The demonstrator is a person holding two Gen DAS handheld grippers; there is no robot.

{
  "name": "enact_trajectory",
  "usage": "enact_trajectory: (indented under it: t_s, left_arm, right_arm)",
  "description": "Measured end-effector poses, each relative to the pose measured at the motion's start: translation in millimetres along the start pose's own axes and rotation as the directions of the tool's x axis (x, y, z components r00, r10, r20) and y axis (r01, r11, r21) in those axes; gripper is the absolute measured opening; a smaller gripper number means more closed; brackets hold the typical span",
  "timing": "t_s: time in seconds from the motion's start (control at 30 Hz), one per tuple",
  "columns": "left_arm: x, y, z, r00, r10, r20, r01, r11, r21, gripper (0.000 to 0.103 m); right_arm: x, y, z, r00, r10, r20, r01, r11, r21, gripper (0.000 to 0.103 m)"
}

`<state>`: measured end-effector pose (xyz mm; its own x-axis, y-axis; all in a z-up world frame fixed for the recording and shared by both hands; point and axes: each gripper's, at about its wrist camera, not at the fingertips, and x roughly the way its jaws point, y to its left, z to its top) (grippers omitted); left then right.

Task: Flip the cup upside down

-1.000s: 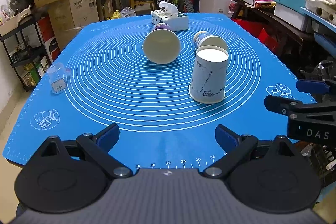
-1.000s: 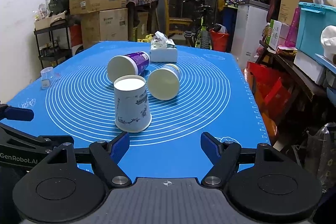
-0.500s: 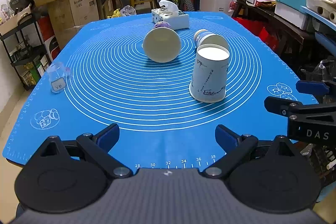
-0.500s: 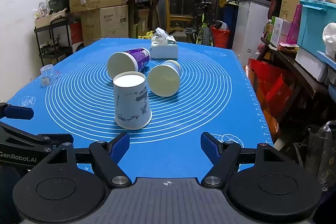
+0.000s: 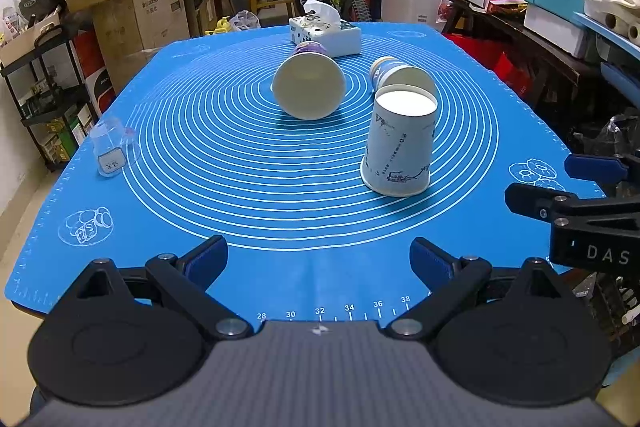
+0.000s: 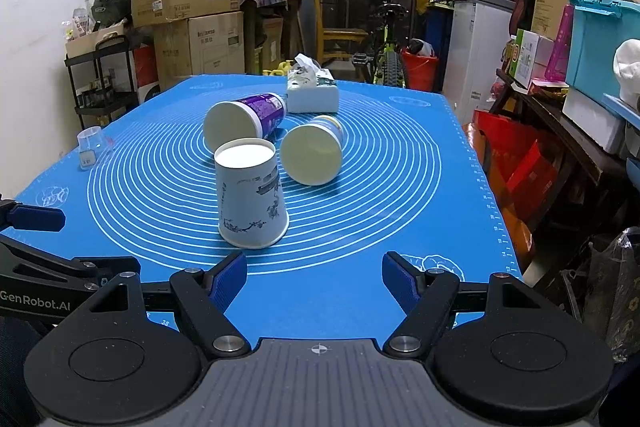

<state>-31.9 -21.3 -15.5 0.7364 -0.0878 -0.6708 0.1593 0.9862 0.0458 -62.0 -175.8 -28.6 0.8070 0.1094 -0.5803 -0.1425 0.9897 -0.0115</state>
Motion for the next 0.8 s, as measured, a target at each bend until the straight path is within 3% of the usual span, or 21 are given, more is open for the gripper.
enact_trajectory:
  t_s: [0.8]
  left_arm:
    - [2.2,-2.1,-2.4,1.0,0.002,-0.002,-0.002,1.0,-0.001,0.097]
  right_arm:
    - [0.9,-1.3,-0.1,1.0,0.0,-0.006,0.0,1.0,0.008,0.079]
